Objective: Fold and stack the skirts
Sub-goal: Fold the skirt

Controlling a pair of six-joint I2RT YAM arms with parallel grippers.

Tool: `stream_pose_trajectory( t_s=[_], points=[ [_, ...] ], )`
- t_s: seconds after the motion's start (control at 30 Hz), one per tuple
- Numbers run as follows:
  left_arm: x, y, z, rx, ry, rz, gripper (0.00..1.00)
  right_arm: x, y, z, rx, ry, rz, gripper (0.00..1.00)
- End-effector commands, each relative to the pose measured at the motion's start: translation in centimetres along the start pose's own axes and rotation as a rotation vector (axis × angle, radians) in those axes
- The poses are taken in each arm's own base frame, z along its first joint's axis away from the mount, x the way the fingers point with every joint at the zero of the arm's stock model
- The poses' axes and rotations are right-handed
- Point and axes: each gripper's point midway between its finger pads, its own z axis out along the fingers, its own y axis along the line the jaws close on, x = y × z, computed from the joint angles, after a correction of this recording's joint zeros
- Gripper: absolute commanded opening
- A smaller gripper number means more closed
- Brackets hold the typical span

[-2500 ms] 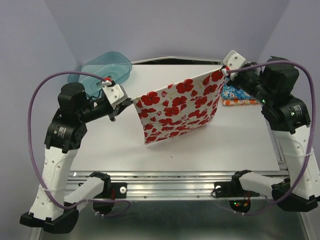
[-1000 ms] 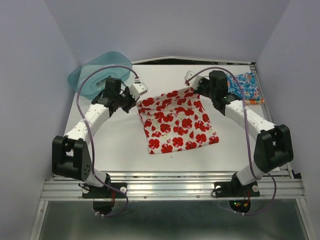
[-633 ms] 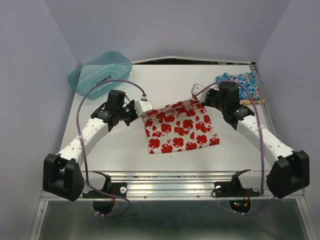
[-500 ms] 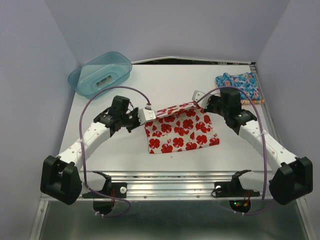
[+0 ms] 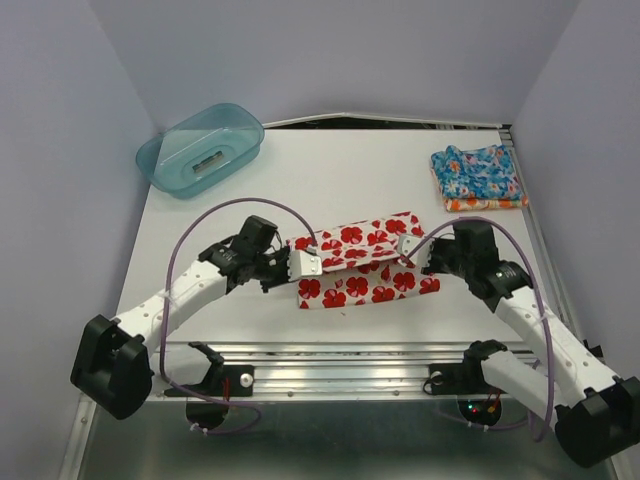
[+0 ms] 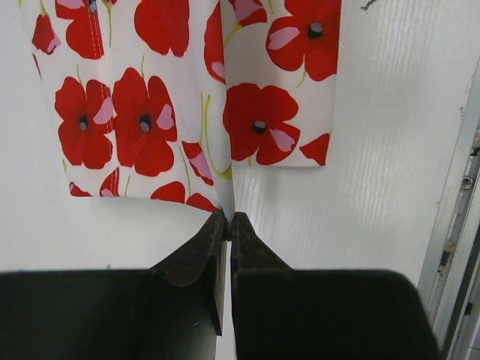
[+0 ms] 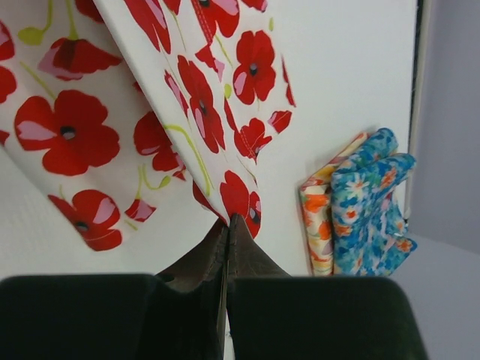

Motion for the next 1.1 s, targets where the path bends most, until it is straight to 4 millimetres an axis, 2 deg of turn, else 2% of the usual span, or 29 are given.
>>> stream_pose_trajectory(
  t_s=[0.0, 0.2, 0.3, 0.33, 0.37, 0.4, 0.43, 0.47, 0.5, 0.53, 0.57, 0.6, 0.63, 0.67, 0.8, 0.87, 0.93, 0.97, 1.03, 1.07],
  points=[
    [1.1, -2.7, 0.5, 0.075, 0.05, -0.023, 0.0, 2.2, 2.5, 0.0, -0.06, 0.068, -0.015, 0.01],
    [1.2, -4.3, 2.1, 0.113, 0.07, 0.014, 0.0, 2.9, 5.2, -0.4, -0.131, 0.067, -0.029, 0.01],
    [0.7, -5.6, 2.8, 0.16, 0.064, 0.0, 0.0, 3.7, 6.8, -0.2, -0.142, 0.065, -0.051, 0.01],
    [0.5, -5.8, 3.0, 0.168, 0.063, 0.009, 0.0, 3.5, 6.5, -0.3, -0.13, 0.059, -0.062, 0.01],
    [0.4, -6.3, 3.4, 0.172, 0.066, 0.012, 0.09, 3.9, 7.1, -0.1, -0.139, 0.065, -0.07, 0.01],
    [0.5, -6.5, 3.7, 0.172, 0.073, 0.013, 0.17, 4.0, 7.4, 0.0, -0.145, 0.066, -0.07, 0.06],
    [0.7, -6.4, 3.9, 0.161, 0.08, 0.01, 0.25, 4.2, 7.6, 0.1, -0.152, 0.069, -0.072, 0.18],
    [0.8, -6.4, 4.0, 0.156, 0.092, 0.003, 0.34, 4.3, 7.8, 0.2, -0.161, 0.074, -0.071, 0.44],
    [0.8, -6.5, 4.0, 0.16, 0.098, -0.003, 0.39, 4.3, 8.0, 0.0, -0.176, 0.082, -0.054, 0.57],
    [0.7, -6.4, 3.9, 0.155, 0.097, -0.013, 0.42, 4.3, 7.7, -0.1, -0.171, 0.089, -0.05, 0.64],
    [0.4, -6.4, 3.6, 0.158, 0.091, -0.021, 0.53, 4.3, 7.5, -0.2, -0.171, 0.094, -0.045, 0.69],
    [-0.9, -5.9, 2.9, 0.143, 0.058, -0.018, 0.55, 4.3, 7.2, -0.4, -0.162, 0.099, -0.041, 0.7],
    [-1.2, -6.2, 2.3, 0.155, 0.055, -0.03, 0.57, 4.0, 6.3, -0.6, -0.144, 0.1, -0.036, 0.7],
    [-2.6, -6.0, 1.0, 0.154, 0.024, -0.03, 0.6, 3.5, 5.2, -0.9, -0.114, 0.099, -0.023, 0.71],
    [-5.1, -4.4, -1.6, 0.089, -0.046, -0.07, 0.6, 2.7, 3.4, -1.0, -0.09, 0.105, 0.06, 0.69],
    [-5.2, -3.6, -2.1, 0.062, -0.055, -0.102, 0.58, 2.0, 2.2, -0.7, -0.088, 0.102, 0.1, 0.65],
    [-5.3, -3.0, -2.0, 0.054, -0.054, -0.143, 0.56, 1.3, 1.3, -0.4, -0.091, 0.088, 0.15, 0.63],
    [-5.1, -2.5, -2.0, 0.051, -0.053, -0.17, 0.52, 0.7, -0.2, -0.6, -0.066, 0.071, 0.165, 0.62],
    [-5.3, -1.5, -1.7, 0.041, -0.056, -0.198, 0.5, 0.2, -1.2, -0.1, -0.073, 0.064, 0.215, 0.61],
    [-5.5, -0.4, -1.6, 0.016, -0.071, -0.247, 0.49, -0.2, -2.4, 0.2, -0.069, 0.051, 0.24, 0.59]
  ],
)
